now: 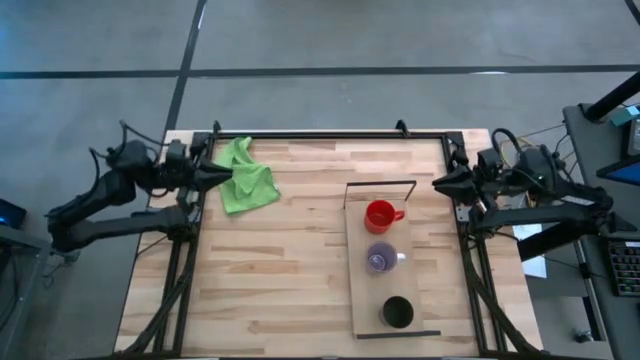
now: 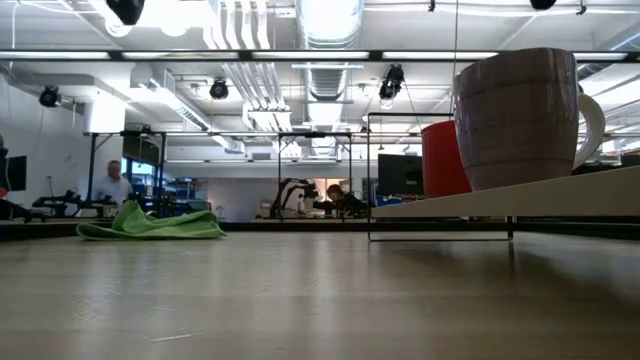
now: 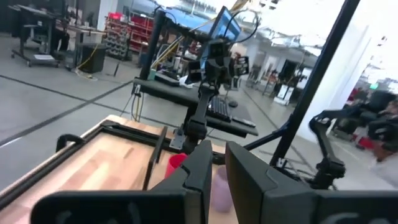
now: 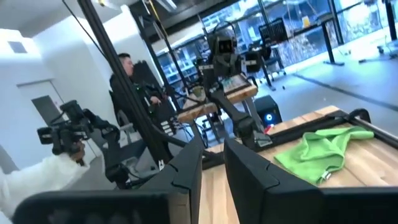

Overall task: Stack small to large cups/mugs on shelf
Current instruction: Return to Home Position

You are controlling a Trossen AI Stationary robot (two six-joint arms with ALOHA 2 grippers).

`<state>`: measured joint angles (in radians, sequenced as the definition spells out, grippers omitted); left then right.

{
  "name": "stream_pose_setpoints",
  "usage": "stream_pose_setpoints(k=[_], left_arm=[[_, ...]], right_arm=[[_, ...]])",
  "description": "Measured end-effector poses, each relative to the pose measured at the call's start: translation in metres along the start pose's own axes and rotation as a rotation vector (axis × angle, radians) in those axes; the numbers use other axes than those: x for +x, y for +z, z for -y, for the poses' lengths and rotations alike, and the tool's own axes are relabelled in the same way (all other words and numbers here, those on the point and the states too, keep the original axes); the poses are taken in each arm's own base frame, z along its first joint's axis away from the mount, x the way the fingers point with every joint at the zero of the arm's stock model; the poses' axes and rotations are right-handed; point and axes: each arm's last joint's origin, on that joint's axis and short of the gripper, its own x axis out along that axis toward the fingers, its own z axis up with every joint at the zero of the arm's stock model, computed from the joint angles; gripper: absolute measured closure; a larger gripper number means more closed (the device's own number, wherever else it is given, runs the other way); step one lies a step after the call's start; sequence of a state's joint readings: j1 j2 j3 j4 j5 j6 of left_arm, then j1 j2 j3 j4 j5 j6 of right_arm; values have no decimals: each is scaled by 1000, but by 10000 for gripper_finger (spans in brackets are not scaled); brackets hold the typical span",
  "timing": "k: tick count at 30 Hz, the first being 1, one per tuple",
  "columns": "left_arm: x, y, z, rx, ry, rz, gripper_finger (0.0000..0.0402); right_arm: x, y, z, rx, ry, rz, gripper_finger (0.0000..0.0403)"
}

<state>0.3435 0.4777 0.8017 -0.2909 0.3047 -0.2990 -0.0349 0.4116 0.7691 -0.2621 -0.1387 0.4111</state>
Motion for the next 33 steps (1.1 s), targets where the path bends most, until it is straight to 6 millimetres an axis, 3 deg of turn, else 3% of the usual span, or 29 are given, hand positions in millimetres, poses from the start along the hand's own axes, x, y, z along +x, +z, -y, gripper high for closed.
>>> stream_pose_setpoints(k=[11, 18, 25, 33], left_arm=[[-28, -39, -3, 46, -55, 172, 369], [-35, -64, -8, 26, -71, 208, 369], [-35, -85, -14, 65, -125, 310, 369], [-18, -118, -28, 17, -174, 248, 369]], right_arm=[[-5, -44, 19, -45, 48, 114, 343], [-5, -66, 28, -65, 74, 178, 344], [-1, -89, 39, -71, 99, 238, 344], [2, -111, 49, -65, 132, 311, 344]])
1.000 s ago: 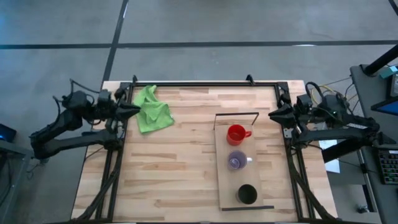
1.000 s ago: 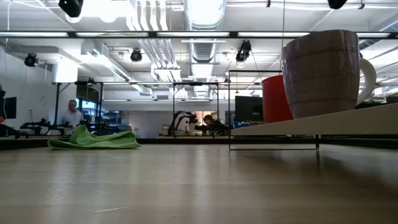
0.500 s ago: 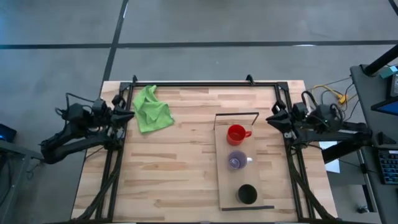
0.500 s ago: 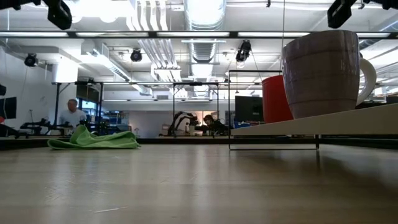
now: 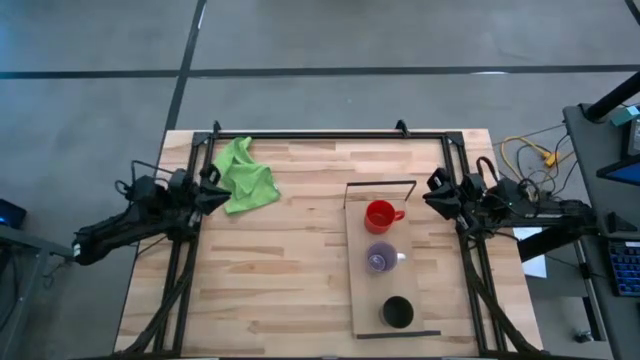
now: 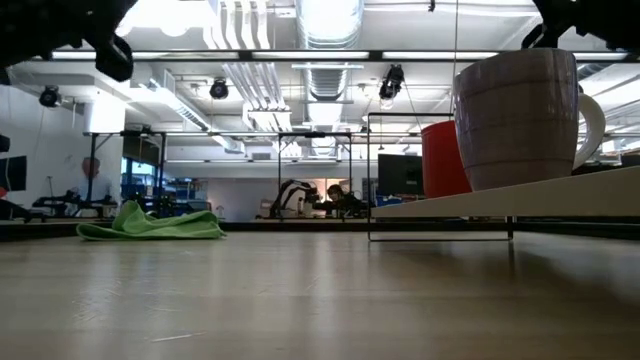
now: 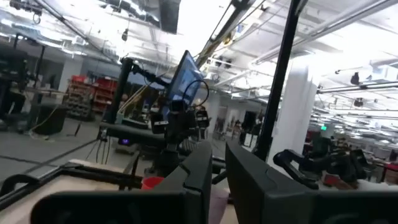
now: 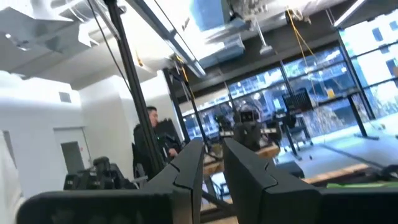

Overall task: Stack small to large cups/mugs on shelf
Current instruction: Return to Home Position

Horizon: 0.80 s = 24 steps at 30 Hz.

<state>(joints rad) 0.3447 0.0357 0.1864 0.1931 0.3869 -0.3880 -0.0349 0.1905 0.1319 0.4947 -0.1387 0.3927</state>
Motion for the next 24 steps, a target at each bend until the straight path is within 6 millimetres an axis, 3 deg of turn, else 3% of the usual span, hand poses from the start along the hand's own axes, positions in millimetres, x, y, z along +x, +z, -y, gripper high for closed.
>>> stream_pose_setpoints(k=[11, 24], left_arm=[[-2, -38, -15, -16, -18, 31, 369], [-2, -41, -16, -46, -9, 9, 369]], right_arm=[[-9, -23, 8, 57, 16, 37, 344], [-10, -30, 11, 48, -17, -16, 344]])
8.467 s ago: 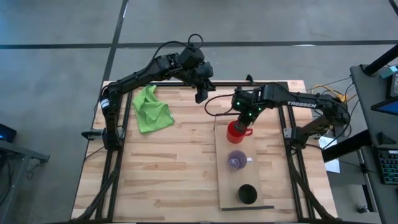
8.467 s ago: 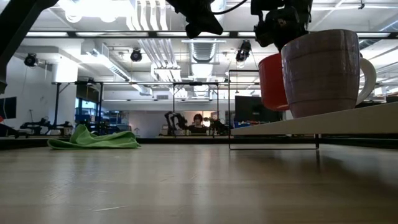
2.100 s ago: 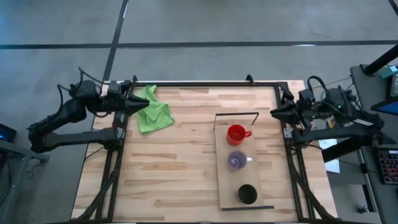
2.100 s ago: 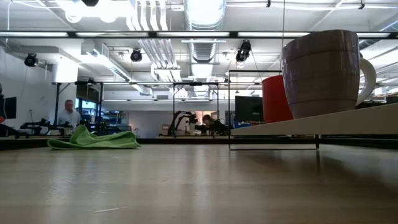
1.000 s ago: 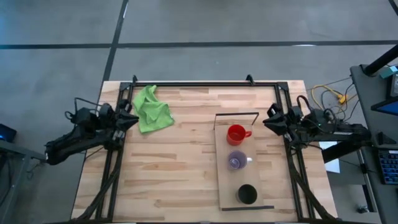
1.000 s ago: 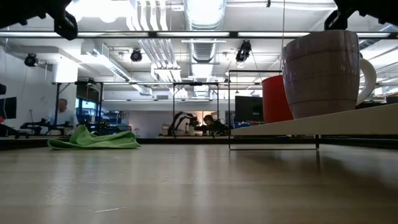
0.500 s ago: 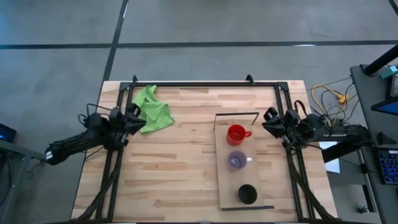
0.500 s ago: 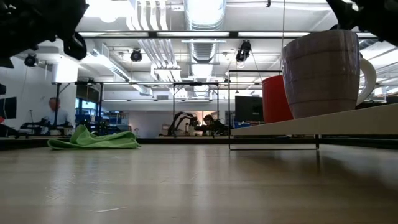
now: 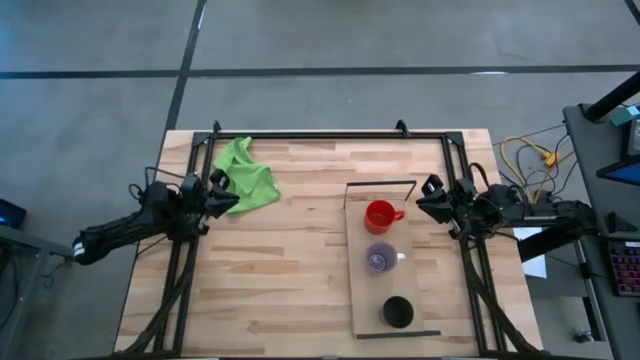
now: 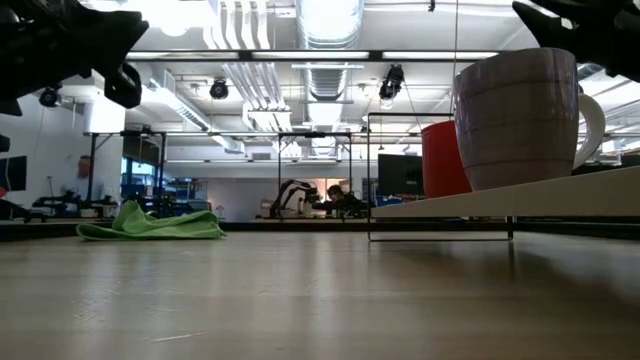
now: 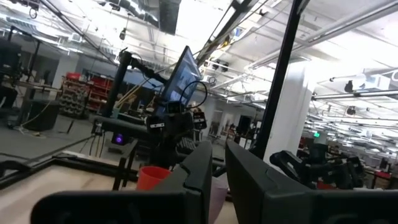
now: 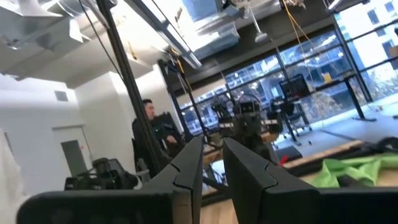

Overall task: Stack small to large cups/mugs on shelf
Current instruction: Return to Home Position

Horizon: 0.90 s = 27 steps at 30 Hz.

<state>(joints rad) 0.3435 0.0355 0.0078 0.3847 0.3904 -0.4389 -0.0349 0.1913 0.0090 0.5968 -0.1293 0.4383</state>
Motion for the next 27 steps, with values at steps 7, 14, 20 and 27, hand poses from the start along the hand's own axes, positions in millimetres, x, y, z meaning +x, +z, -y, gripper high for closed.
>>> stream_pose_setpoints(k=[7, 14, 20, 27], left_arm=[[1, -9, -5, -40, 41, -86, 369], [-1, -25, -11, -109, 112, -238, 369], [-2, -29, -13, -124, 130, -278, 369], [-3, -33, -14, -137, 149, -320, 369]], right_arm=[[0, -2, 1, 6, -13, -22, 344], [0, -7, 3, 26, -35, -68, 344], [-2, -16, 9, 80, -132, -145, 344], [-2, -18, 10, 89, -161, -161, 344]])
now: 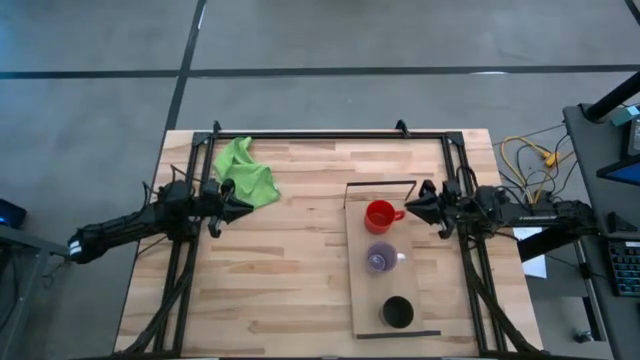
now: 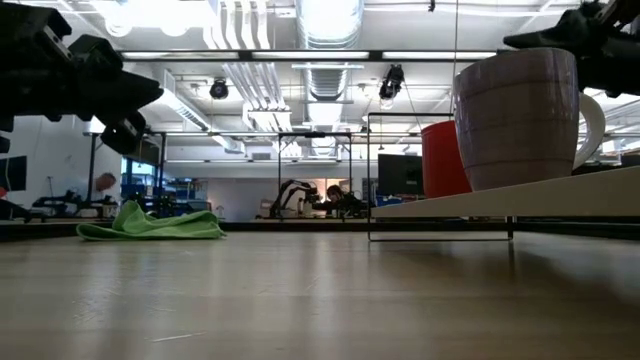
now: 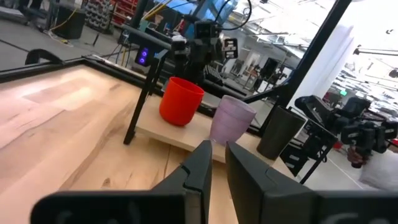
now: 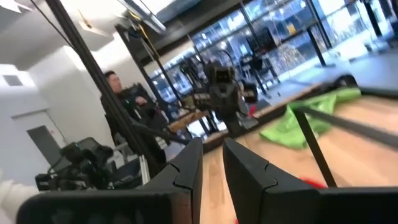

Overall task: Stack small to large cups/mugs on shelf
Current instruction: Return to Home Position

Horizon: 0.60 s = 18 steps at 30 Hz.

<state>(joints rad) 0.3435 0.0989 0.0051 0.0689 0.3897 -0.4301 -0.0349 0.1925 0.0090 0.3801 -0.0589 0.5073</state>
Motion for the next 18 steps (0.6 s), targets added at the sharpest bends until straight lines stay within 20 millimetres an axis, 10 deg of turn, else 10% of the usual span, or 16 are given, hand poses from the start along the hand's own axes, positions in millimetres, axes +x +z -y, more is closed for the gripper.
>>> stream_pose_setpoints(k=[10, 18], left_arm=[[1, -1, 0, -16, -5, -14, 369], [-1, -4, 9, -84, -329, -165, 369]], right_arm=[[-1, -9, 6, 75, -91, -81, 344], [-2, -18, 11, 73, -141, -167, 344]])
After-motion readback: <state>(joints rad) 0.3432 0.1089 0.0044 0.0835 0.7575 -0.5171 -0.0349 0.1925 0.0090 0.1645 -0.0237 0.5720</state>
